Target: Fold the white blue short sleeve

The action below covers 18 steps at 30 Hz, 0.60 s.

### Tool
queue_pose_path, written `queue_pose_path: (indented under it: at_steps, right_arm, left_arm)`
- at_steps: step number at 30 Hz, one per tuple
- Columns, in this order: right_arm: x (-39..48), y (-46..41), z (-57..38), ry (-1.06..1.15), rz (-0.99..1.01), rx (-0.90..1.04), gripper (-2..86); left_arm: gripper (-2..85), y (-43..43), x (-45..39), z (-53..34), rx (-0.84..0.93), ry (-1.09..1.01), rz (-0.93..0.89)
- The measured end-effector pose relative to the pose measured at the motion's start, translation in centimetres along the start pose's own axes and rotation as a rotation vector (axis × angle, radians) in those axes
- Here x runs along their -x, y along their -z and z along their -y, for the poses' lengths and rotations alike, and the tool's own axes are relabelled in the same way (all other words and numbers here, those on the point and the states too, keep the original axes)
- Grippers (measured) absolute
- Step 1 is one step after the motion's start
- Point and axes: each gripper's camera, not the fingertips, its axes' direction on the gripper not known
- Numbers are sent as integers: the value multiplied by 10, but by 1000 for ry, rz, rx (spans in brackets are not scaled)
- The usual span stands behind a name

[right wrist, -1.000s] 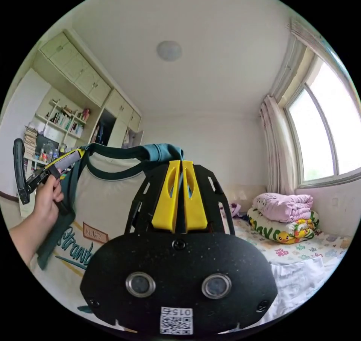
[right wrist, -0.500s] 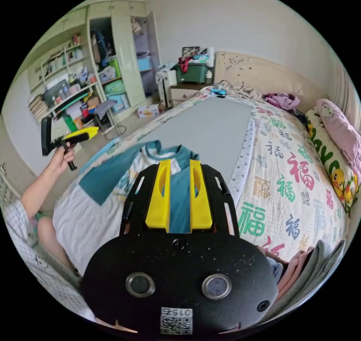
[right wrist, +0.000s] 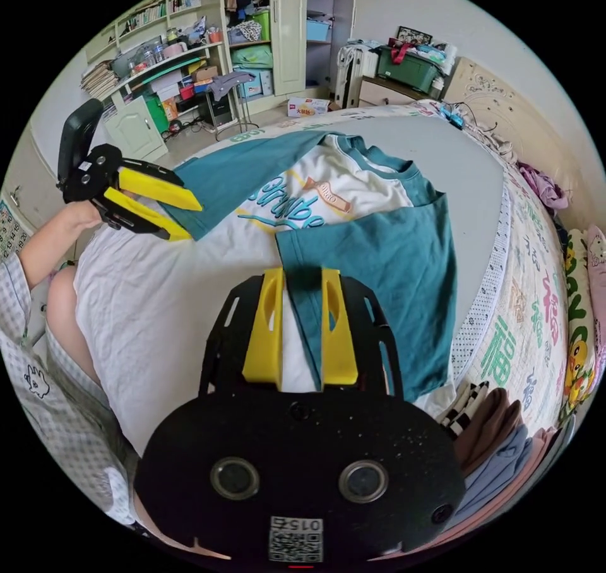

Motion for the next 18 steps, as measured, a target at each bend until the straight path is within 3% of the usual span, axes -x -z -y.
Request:
queue_pose_path:
  at_steps: [6,9,11,14,16,18]
  right_arm:
    - [-60,30,10,-104,39,-64,-3]
    - [-103,67,9,-185,-115,-137,-5]
    - [-167,103,3,-348,-349,-164,-3]
    - [-253,115,-13,-588,-620,-11,1]
    - [-292,119,-28,-777,-640,55,8]
    - [-300,140,-35,-855,-636,-59,41]
  left_arm:
    - [10,21,67,0,-96,155,-143]
    - [5,62,122,-17,-229,300,-37]
    - [8,90,167,-33,-307,439,90]
    - [39,110,244,-65,-270,714,342]
    - [82,112,282,-91,-167,908,402]
    - [82,124,280,-101,-269,922,377]
